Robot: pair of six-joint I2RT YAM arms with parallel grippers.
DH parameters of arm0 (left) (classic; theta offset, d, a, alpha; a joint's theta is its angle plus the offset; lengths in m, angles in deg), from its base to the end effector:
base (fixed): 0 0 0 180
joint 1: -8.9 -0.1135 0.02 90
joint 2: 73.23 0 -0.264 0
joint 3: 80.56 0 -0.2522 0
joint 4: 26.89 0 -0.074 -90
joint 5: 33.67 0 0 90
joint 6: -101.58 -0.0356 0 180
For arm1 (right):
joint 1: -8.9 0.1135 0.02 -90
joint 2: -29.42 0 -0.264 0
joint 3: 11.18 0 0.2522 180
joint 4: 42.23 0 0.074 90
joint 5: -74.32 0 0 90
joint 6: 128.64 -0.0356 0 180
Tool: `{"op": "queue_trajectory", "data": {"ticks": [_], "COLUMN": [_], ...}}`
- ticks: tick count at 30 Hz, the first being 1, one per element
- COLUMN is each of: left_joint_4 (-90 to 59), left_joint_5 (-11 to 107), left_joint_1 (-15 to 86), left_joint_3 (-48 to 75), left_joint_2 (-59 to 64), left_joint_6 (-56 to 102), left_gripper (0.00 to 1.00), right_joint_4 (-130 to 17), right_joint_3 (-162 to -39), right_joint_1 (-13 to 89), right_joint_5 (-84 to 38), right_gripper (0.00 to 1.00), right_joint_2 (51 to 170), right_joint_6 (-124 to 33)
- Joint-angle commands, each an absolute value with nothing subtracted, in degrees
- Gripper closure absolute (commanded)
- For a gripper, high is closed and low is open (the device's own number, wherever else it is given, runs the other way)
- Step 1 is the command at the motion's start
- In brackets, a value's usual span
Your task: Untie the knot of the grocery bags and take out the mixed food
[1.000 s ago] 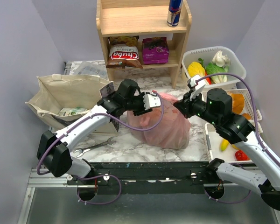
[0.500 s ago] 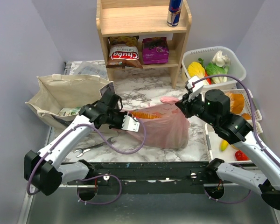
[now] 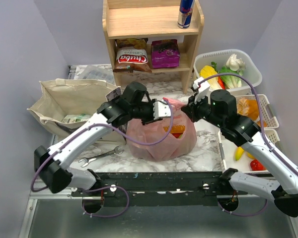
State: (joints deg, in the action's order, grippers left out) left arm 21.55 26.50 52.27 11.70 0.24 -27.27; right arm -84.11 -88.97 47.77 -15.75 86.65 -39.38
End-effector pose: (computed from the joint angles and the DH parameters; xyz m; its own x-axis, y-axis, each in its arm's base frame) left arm 0.1885 -0.2025 0.3698 0.2434 0.5187 -0.8196 0.9530 0.0291 0.3014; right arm 0.1676 0.1352 0.3842 -0.2912 -0.2181 -0.9315 -0.6247 0.7807 0.0125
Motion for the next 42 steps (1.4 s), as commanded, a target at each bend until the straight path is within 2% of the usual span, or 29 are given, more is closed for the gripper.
{"op": "queue_trajectory", "data": {"ticks": [1, 5, 11, 13, 15, 17, 20, 23, 28, 29, 31, 33, 35, 38, 42], "left_joint_4": [17.5, 18.2, 23.1, 21.7, 18.7, 14.5, 10.8, 5.8, 0.5, -0.7, -1.0, 2.9, 5.9, 8.0, 10.1], "left_joint_5": [35.7, 36.2, 26.8, 20.8, 15.1, 13.7, 14.2, 14.3, 10.5, 10.4, 13.8, 21.4, 27.0, 33.6, 40.7], "left_joint_1": [50.5, 46.1, 35.8, 34.9, 35.3, 37.2, 38.9, 39.0, 39.0, 39.1, 40.4, 44.0, 47.7, 50.9, 52.4], "left_joint_3": [11.7, 17.1, 21.1, 22.3, 21.9, 19.9, 15.6, 13.4, 11.2, 11.1, 10.9, 10.0, 9.7, 10.4, 10.1], "left_joint_2": [6.3, 2.3, -5.3, -8.1, -9.7, -10.1, -9.4, -9.7, -8.8, -8.4, -7.7, -6.6, -5.3, -2.5, 3.3], "left_joint_6": [-20.8, -23.9, -25.7, -24.6, -20.5, -14.2, -6.8, -1.0, 8.5, 11.0, 11.2, 5.5, -1.0, -5.7, -8.8], "left_gripper": [0.74, 0.76, 0.73, 0.65, 0.46, 0.33, 0.28, 0.27, 0.26, 0.26, 0.26, 0.32, 0.47, 0.64, 0.7], "right_joint_4": [-78.6, -76.0, -75.2, -75.9, -78.1, -80.4, -83.7, -85.9, -86.1, -86.2, -86.0, -85.0, -83.4, -82.6, -85.0], "right_joint_3": [-94.7, -99.0, -102.4, -101.0, -99.6, -97.6, -95.7, -96.2, -96.3, -96.2, -96.6, -96.8, -96.5, -95.5, -95.0], "right_joint_1": [47.2, 44.0, 32.7, 32.5, 32.4, 32.4, 32.4, 32.5, 32.5, 32.5, 32.5, 32.4, 32.5, 32.4, 32.5], "right_joint_5": [-11.8, -9.7, -21.1, -27.4, -36.9, -44.5, -47.4, -48.0, -42.9, -41.0, -37.9, -34.4, -30.8, -28.3, -26.0], "right_gripper": [0.99, 0.99, 0.99, 0.99, 0.99, 0.99, 0.99, 0.86, 0.78, 0.71, 0.6, 0.55, 0.54, 0.57, 0.71], "right_joint_2": [89.0, 91.9, 95.5, 95.9, 96.5, 97.0, 97.0, 96.6, 95.9, 95.8, 95.4, 94.4, 92.9, 91.6, 93.1], "right_joint_6": [-40.9, -41.9, -44.7, -43.2, -41.8, -40.7, -40.6, -40.2, -42.0, -42.5, -42.9, -42.6, -42.3, -41.5, -40.8]}}
